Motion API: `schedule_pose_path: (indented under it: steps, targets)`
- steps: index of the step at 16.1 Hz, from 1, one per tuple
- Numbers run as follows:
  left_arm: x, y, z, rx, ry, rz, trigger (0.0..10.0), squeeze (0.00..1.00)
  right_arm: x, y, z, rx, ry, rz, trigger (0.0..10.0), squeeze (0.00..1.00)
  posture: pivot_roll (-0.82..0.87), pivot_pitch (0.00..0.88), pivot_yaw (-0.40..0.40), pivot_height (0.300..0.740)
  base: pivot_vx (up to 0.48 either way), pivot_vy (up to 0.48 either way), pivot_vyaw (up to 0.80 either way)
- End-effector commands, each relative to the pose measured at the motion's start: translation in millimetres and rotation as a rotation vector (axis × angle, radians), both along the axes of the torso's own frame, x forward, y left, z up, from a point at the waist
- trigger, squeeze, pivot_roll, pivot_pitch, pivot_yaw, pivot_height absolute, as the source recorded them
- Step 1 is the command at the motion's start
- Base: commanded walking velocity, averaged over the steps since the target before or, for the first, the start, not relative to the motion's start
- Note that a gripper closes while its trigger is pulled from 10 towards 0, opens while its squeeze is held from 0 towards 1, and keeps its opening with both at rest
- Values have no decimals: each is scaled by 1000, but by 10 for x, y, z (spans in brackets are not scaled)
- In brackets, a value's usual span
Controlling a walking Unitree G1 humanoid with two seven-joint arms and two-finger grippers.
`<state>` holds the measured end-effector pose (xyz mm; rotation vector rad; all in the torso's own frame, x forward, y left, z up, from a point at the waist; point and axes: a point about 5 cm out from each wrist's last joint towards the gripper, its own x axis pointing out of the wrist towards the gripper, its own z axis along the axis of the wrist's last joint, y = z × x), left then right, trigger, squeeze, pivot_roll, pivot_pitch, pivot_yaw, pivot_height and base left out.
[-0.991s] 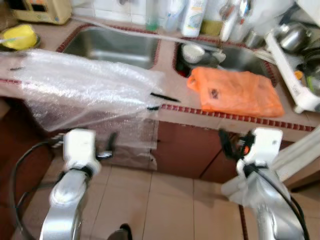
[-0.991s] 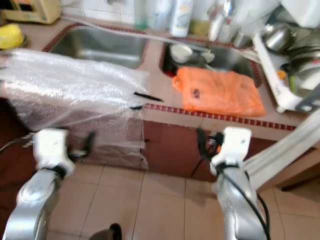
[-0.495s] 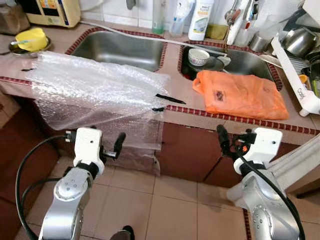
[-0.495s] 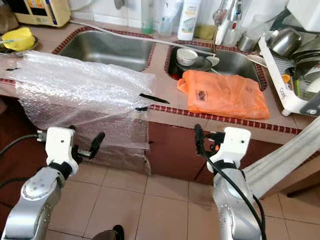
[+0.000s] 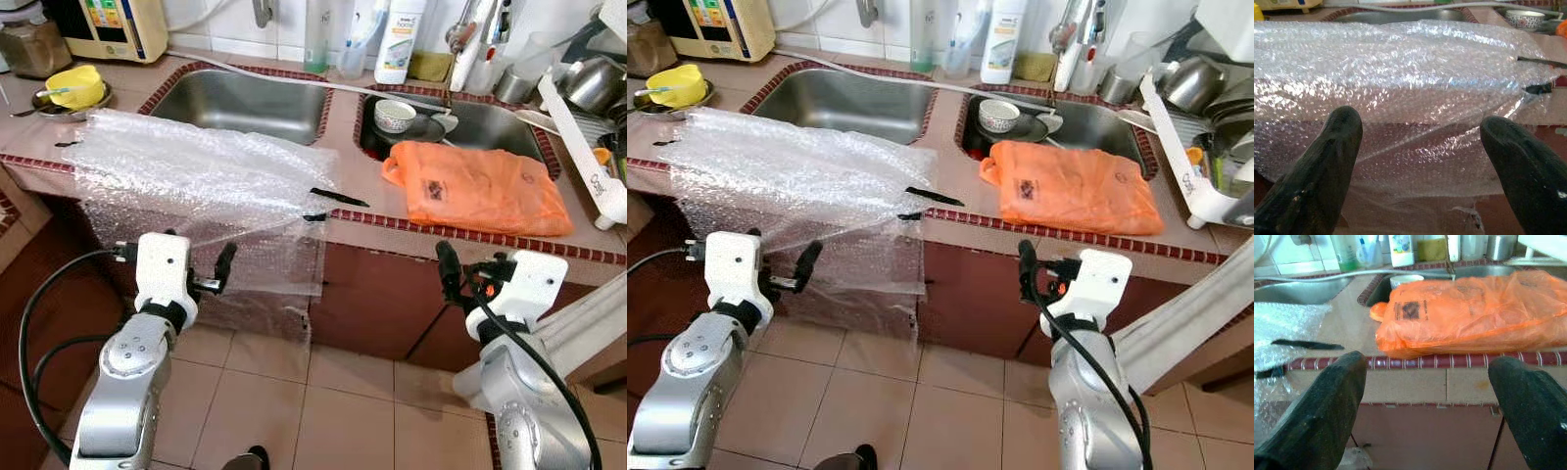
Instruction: Kitchen organization
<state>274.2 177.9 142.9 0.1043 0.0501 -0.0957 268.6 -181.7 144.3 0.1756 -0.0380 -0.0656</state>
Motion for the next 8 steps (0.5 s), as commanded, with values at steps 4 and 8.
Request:
schedule_pose_path:
  steps: [4, 8]
  targets:
    - [-29, 8, -1, -20, 9, 20, 10000, 0, 13, 3, 35, 1, -10, 11, 10000, 0, 82, 126, -61, 740, 0, 0, 0]
    - [-24, -1, -1, -18, 11, 15, 10000, 0, -1, 36, 15, 5, -5, 17, 10000, 0, 83, 129, -59, 740, 0, 0, 0]
